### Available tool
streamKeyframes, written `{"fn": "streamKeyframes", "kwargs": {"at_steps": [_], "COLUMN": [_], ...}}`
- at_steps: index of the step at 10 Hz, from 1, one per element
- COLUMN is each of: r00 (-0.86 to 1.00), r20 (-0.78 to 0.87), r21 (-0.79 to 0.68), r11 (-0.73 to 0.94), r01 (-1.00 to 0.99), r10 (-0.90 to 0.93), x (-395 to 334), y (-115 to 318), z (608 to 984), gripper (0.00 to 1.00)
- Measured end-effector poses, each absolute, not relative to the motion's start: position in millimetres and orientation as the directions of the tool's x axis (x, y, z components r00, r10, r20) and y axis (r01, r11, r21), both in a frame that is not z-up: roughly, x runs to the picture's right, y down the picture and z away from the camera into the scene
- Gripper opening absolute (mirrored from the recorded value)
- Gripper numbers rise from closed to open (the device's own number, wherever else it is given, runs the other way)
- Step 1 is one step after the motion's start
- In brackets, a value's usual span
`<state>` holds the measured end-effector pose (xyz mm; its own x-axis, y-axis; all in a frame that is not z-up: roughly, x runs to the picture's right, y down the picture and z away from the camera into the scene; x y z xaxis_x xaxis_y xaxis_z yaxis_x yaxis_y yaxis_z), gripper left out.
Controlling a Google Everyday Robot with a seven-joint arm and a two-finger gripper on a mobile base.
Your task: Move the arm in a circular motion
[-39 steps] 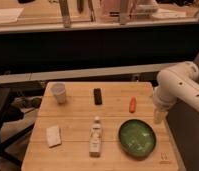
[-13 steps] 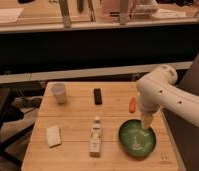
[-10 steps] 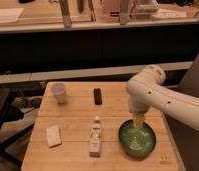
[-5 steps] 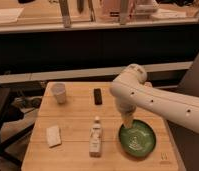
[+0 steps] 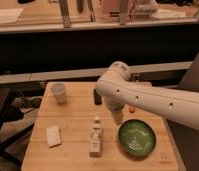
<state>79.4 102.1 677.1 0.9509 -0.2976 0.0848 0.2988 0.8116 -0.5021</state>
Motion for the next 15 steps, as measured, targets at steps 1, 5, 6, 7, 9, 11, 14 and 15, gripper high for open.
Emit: {"fn": "streamKeyframes", "kwargs": {"at_steps": [1,5,6,7,9,11,14,15], "r00": [0.945,0.929,0.927,0.928,0.931,0.932,0.938,0.938], "r20": [0.093,0.107,0.111,0.108,0.102,0.104,0.1,0.1], "r21": [-0.498,-0.482,-0.479,-0.478,-0.476,-0.473,-0.472,-0.471], "r11": [0.807,0.799,0.798,0.8,0.805,0.807,0.814,0.815], "r01": [0.317,0.36,0.365,0.362,0.355,0.354,0.338,0.338], "r10": [-0.313,-0.354,-0.358,-0.356,-0.35,-0.348,-0.331,-0.331], "x": [71,38,33,33,35,33,33,31], "y": [98,79,75,70,59,52,39,38], "z": [681,700,703,707,719,726,742,745], "gripper": [0.8,0.8,0.8,0.8,0.8,0.8,0.8,0.8]}}
